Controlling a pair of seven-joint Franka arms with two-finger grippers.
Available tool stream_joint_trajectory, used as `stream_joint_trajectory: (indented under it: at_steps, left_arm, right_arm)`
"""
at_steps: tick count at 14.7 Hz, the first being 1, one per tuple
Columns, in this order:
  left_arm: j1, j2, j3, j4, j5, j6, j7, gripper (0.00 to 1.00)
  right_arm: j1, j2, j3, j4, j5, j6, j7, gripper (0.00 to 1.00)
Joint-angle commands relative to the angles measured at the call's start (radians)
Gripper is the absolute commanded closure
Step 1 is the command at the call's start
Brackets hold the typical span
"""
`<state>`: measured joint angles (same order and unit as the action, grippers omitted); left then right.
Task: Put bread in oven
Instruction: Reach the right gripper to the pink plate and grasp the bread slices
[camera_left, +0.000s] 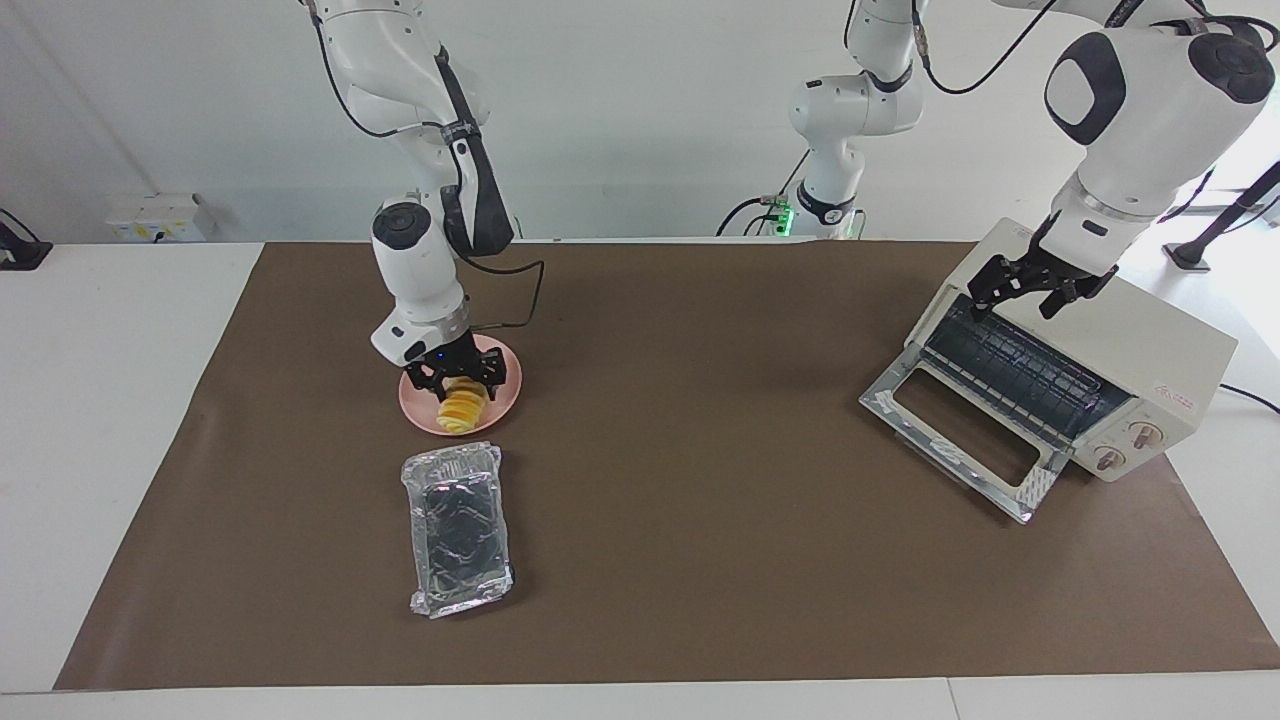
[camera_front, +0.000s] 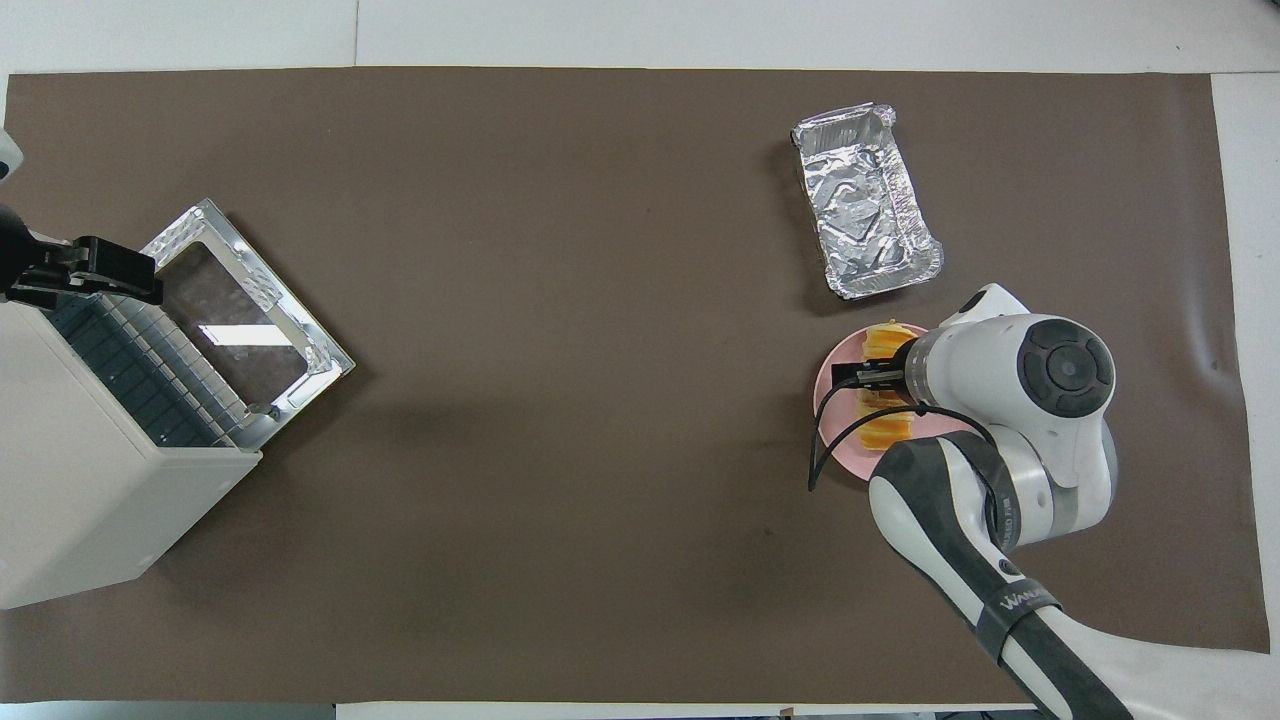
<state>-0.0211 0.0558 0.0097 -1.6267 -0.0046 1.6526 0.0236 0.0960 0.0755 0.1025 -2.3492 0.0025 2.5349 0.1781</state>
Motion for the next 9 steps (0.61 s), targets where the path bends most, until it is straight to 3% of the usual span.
stream_joint_trajectory:
  at_steps: [1, 7, 9]
  left_arm:
    - [-0.003, -0.010, 0.004, -0.005, 0.014, -0.002, 0.004, 0.00]
    - [-0.003, -0.010, 0.004, -0.005, 0.014, -0.002, 0.004, 0.00]
    - [-0.003, -0.010, 0.004, -0.005, 0.014, -0.002, 0.004, 0.00]
  right_arm:
    - [-0.018, -0.026, 0.005, -0.030, -0.019, 0.025, 0.014, 1.00]
    - [-0.018, -0.025, 0.005, -0.010, -0.019, 0.004, 0.014, 1.00]
    - [-0.018, -0.023, 0.005, 0.054, -0.019, -0.100, 0.011, 1.00]
